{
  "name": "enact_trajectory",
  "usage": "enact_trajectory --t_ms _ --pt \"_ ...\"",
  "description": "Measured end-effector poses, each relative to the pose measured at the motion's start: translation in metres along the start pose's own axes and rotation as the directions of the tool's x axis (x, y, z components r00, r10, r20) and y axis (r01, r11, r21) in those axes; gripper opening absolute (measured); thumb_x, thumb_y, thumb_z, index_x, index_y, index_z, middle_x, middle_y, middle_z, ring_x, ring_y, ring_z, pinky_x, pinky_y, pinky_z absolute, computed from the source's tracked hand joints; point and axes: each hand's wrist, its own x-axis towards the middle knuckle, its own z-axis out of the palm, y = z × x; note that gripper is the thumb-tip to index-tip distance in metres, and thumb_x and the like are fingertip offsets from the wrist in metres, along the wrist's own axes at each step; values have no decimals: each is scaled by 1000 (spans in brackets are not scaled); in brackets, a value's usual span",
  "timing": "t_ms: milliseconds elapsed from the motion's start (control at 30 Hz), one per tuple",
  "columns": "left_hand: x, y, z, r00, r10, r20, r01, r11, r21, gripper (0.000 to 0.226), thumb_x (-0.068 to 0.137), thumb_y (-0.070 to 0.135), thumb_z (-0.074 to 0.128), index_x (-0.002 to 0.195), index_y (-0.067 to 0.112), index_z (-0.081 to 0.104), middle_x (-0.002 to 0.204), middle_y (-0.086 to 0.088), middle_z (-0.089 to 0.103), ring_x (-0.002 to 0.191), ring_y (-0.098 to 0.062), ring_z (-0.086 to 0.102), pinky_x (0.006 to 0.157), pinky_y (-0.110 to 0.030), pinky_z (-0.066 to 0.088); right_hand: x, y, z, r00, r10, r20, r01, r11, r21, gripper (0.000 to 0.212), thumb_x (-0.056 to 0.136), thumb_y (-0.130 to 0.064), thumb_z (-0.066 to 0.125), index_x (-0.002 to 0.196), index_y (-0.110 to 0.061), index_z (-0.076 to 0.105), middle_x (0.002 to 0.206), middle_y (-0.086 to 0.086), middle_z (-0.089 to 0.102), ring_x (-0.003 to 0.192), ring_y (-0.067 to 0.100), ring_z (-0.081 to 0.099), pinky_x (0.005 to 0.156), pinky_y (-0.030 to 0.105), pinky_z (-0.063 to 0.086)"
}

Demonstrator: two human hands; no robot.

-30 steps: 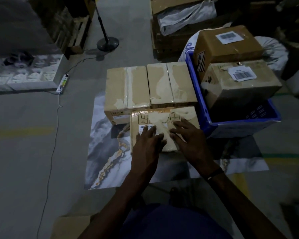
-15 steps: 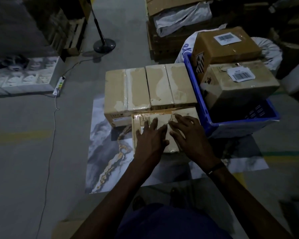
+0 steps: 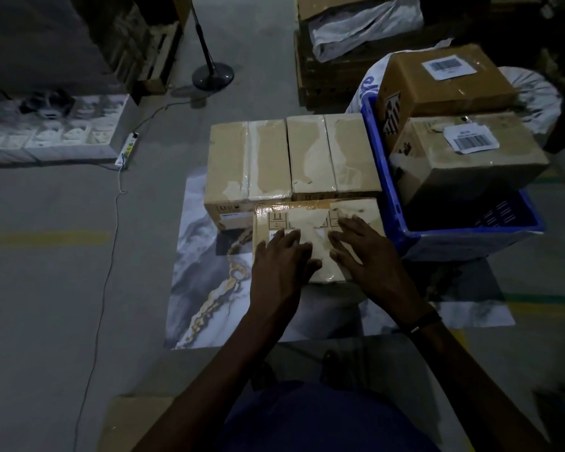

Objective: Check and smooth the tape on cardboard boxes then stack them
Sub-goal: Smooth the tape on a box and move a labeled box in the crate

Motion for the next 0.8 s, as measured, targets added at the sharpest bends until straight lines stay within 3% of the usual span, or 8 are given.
enact_trajectory --t_ms 100,167,267,367,433,500,600,800 --pt "-6 0 1 998 25 -62 -26 999 -18 21 92 36 70 86 17 78 106 -2 72 100 -21 64 76 -42 54 -5 5 -7 999 -15 -41 18 998 61 27 94 -21 72 121 -18 74 145 2 58 142 11 42 119 32 36" --pt "-8 2 6 1000 -5 -31 4 1000 -22 20 93 35 70 90 17 78 114 -3 72 107 -24 64 80 -46 55 -8 8 -5 999 -3 -34 5 999 51 25 95 -20 71 119 -18 74 145 1 58 142 7 38 119 36 35" --pt "-13 5 10 997 -80 -11 80 995 -62 18 94 33 70 99 17 77 133 -6 66 124 -29 60 92 -53 53 -8 10 -3 999 -28 -45 29 999 36 27 94 -19 71 121 -18 74 146 -1 57 141 2 34 118 28 30" --pt "-16 8 1 998 -66 -19 63 988 -142 22 97 36 65 98 18 77 136 -4 62 128 -22 53 96 -44 49 -7 12 -9 998 -53 -18 54 996 66 26 93 -19 74 119 -17 75 144 1 59 140 4 37 117 26 32" --pt "-19 11 -5 998 -55 14 57 979 -198 35 97 46 57 103 18 77 137 -8 60 131 -22 45 102 -46 40 -7 15 -12 996 -91 11 91 996 28 26 93 -19 74 119 -18 75 144 2 59 143 10 39 118 31 34" --pt "-21 15 -8 997 -49 62 59 982 -178 41 96 50 53 103 16 76 138 -12 58 134 -25 37 103 -49 35 -9 18 -10 992 -118 44 118 993 -8 26 94 -18 73 120 -18 75 146 4 57 147 19 37 118 31 29" --pt "-19 16 -3 988 -77 134 89 993 -80 29 98 40 62 108 16 74 152 -11 48 144 -31 31 107 -49 28 -10 21 -5 990 -127 58 129 991 -22 26 94 -14 71 120 -17 75 149 4 55 150 21 33 120 30 26" --pt "-30 6 -1 1000 3 0 -3 984 -178 35 96 40 66 120 16 73 147 -11 54 138 -22 35 106 -41 30 -20 26 -9 988 -154 0 154 987 38 26 96 -22 70 122 -19 74 147 3 57 148 19 36 121 42 33"
